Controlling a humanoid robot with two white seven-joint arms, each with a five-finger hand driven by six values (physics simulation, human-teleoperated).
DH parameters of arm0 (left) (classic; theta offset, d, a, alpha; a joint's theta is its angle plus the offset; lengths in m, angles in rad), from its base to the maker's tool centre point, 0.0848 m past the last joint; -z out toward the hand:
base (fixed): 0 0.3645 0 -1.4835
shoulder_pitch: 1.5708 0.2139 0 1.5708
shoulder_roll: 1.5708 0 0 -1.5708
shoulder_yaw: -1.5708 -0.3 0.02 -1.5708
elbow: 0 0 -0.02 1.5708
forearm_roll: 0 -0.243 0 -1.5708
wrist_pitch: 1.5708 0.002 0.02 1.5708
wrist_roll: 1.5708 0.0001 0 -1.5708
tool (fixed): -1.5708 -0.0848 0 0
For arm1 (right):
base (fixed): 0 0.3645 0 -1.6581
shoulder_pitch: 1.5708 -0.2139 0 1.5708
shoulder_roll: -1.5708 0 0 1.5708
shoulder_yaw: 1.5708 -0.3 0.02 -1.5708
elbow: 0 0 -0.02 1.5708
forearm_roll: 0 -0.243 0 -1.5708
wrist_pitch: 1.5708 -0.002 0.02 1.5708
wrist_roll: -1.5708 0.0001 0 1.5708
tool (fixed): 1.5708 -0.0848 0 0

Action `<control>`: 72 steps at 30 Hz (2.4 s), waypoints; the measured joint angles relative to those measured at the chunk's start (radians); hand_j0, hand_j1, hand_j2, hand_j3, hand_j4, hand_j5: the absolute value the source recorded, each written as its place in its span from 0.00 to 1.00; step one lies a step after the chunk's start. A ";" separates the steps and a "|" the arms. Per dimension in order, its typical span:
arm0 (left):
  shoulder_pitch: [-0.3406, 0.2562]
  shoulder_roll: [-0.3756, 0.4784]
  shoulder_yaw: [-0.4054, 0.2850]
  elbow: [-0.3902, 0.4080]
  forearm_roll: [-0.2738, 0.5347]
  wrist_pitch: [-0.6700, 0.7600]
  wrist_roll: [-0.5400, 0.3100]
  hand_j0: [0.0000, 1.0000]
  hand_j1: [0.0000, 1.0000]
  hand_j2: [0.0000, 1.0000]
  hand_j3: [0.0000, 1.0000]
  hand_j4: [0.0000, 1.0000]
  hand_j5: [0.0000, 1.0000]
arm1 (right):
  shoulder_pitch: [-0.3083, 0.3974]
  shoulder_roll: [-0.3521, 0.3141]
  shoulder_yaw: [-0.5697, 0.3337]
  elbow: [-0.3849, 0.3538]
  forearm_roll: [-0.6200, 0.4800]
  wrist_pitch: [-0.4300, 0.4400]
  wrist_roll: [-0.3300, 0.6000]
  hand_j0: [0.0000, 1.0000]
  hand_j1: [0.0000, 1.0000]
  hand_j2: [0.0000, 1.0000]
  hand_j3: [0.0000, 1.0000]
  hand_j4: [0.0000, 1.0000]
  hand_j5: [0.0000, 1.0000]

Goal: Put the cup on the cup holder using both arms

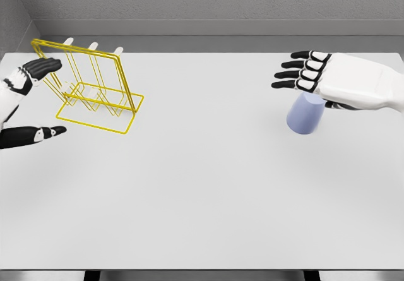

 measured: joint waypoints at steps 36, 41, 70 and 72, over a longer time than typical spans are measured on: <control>-0.187 -0.132 -0.456 0.010 0.310 0.000 -0.001 1.00 1.00 1.00 1.00 1.00 1.00 | -0.170 0.369 0.049 0.504 0.204 -0.002 0.526 1.00 1.00 1.00 1.00 1.00 1.00; -0.206 -0.173 -0.567 0.086 0.444 0.063 -0.049 1.00 1.00 1.00 1.00 1.00 1.00 | -0.169 0.383 0.060 0.518 0.212 -0.002 0.526 1.00 1.00 1.00 1.00 1.00 1.00; -0.242 -0.183 -0.638 0.108 0.743 0.508 -0.204 1.00 1.00 1.00 1.00 1.00 1.00 | -0.158 0.363 0.079 0.463 0.215 -0.002 0.526 0.82 0.82 0.82 0.82 0.82 0.82; -0.244 -0.183 -0.638 0.109 0.742 0.508 -0.204 1.00 1.00 1.00 1.00 1.00 1.00 | -0.158 0.363 0.080 0.463 0.216 -0.002 0.526 0.79 0.79 0.79 0.79 0.79 0.79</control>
